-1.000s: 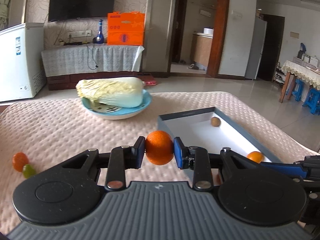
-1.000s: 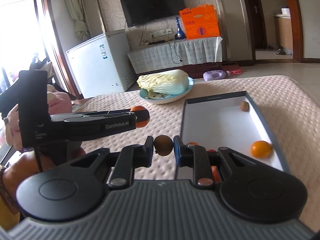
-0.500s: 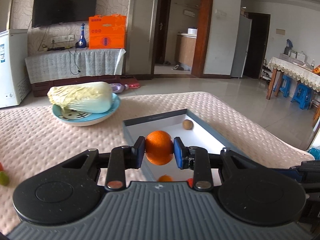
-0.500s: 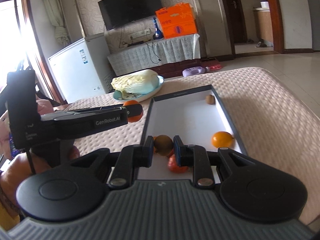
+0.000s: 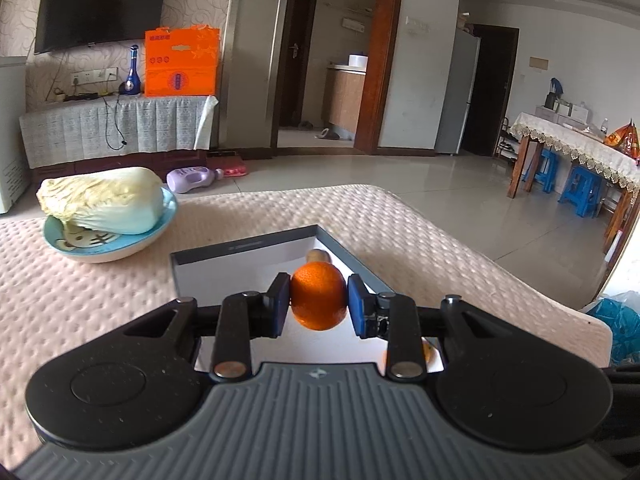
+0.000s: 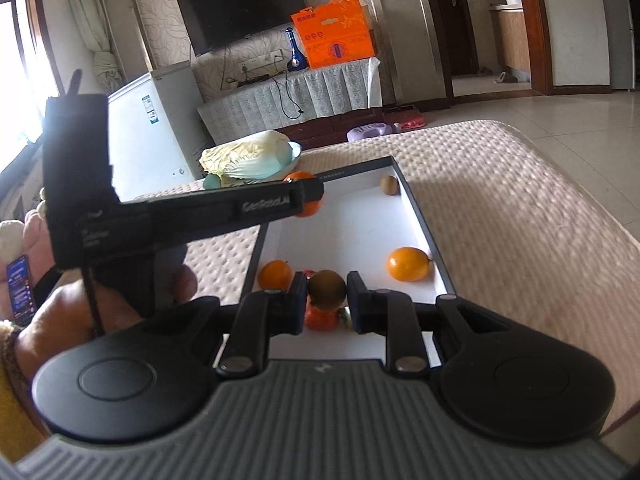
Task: Organize fruits
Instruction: 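Lower the orange into the box and open the left tool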
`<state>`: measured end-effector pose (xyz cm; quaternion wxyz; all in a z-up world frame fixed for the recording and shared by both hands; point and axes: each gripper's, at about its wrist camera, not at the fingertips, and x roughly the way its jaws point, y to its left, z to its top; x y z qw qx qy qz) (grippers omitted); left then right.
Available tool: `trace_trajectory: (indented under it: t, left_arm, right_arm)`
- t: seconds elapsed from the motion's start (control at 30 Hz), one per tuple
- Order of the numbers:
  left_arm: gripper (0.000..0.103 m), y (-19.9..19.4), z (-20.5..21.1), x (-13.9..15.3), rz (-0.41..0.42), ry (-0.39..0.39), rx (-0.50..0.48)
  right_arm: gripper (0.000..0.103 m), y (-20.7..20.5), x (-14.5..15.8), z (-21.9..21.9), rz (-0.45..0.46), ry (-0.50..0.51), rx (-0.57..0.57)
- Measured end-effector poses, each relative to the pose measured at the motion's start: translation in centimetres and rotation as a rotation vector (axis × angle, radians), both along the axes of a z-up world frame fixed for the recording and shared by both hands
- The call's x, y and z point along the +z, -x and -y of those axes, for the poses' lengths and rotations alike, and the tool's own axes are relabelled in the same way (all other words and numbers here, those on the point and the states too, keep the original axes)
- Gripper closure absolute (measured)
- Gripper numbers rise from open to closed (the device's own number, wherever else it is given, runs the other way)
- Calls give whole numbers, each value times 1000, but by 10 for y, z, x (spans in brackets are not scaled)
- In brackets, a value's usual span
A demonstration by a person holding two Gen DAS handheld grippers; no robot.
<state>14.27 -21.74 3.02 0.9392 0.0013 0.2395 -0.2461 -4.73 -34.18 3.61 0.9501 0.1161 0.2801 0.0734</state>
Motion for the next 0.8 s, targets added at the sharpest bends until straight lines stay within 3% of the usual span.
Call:
trace_trajectory:
  t: [0.57,0.7,0.8]
  left_arm:
    - [65,-18,26,-12,-11,-26,-6]
    - [43,-14,23,-8,6,-13,-6]
    - [37,-8,19,-3,34,-4,-7]
  right_arm:
    - [79,-2,-4,9,0,-31,-23]
    - [79,-3,-4,8,4,-35,-32]
    - [79,-4,-3,7,13,-41,-39]
